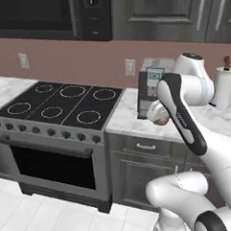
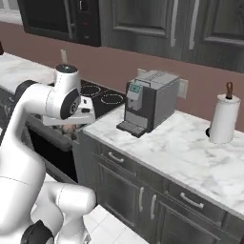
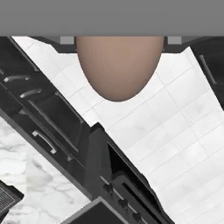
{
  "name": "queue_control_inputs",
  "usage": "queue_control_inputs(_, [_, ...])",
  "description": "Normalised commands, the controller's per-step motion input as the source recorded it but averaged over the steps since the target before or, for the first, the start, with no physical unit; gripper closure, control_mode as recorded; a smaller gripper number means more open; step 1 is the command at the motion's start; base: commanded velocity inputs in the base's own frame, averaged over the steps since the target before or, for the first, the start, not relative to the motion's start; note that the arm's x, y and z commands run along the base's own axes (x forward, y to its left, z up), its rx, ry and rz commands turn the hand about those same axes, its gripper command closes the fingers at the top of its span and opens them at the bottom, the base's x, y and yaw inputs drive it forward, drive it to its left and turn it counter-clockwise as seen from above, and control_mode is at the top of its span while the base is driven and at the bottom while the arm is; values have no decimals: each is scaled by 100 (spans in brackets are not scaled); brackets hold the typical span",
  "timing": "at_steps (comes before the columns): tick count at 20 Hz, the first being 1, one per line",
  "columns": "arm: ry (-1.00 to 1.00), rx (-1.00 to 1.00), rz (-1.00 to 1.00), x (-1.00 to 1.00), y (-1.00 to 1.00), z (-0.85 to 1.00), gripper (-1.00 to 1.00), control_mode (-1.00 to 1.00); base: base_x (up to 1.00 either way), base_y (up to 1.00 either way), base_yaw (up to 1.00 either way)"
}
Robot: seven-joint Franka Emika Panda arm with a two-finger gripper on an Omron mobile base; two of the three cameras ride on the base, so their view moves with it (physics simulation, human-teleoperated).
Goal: Pick the egg and butter from the fridge and place them by the bowl for mixing.
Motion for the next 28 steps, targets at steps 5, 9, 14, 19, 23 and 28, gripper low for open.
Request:
queue_control_inputs(5, [0,0,0,0,0,0,100,100,41,3,57])
queue_control_inputs(9, [0,0,0,0,0,0,100,100,24,20,53])
queue_control_inputs(14, [0,0,0,0,0,0,100,100,20,27,54])
queue_control_inputs(19, [0,0,0,0,0,0,100,100,24,34,43])
queue_control_inputs(23, [0,0,0,0,0,0,100,100,42,37,31])
queue_control_inputs(28, [0,0,0,0,0,0,100,100,79,19,19])
